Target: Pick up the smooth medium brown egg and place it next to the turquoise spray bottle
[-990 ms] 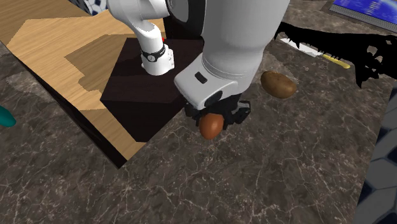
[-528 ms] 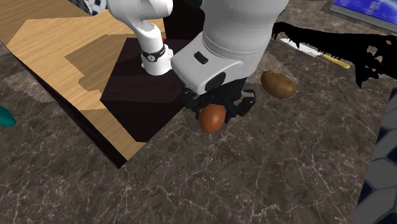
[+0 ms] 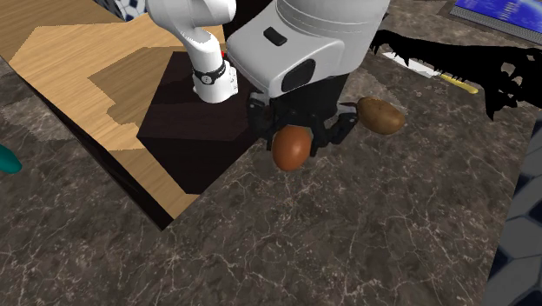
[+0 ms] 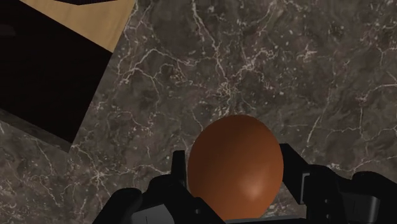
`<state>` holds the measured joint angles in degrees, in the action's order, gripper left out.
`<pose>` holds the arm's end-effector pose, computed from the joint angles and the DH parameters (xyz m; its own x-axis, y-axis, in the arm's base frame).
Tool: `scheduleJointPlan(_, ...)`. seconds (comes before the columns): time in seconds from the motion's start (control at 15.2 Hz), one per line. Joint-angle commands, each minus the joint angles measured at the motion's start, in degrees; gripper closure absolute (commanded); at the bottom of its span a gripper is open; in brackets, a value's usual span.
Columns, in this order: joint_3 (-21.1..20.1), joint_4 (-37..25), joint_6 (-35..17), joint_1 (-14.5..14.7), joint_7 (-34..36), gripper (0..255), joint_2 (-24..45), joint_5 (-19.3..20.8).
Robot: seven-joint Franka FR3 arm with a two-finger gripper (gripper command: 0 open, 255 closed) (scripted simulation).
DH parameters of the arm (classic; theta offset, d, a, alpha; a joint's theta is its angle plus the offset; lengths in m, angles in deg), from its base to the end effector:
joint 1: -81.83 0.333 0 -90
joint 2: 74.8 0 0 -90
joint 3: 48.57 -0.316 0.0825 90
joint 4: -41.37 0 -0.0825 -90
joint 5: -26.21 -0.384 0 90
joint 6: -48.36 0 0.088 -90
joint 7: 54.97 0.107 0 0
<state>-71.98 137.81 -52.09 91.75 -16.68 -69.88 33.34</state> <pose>0.5009 0.3066 0.5419 0.9969 -0.0628 0.0471 -0.0662 -0.9950 0.0749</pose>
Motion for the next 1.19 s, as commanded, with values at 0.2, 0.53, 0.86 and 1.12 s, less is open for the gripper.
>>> scheduleJointPlan(0.2, -0.1, -4.6, 4.2, 0.2, -0.2, 255, 0.4, 0.1)
scheduleJointPlan(0.53, -0.2, -9.3, 8.3, 0.4, -0.4, 255, 1.2, 0.4)
scheduleJointPlan(0.86, -0.4, -14.7, 12.6, 0.8, -0.4, 255, 2.3, 0.9)
scheduleJointPlan(1.12, -0.6, -19.3, 16.1, 1.3, -0.4, 255, 3.6, 1.4)
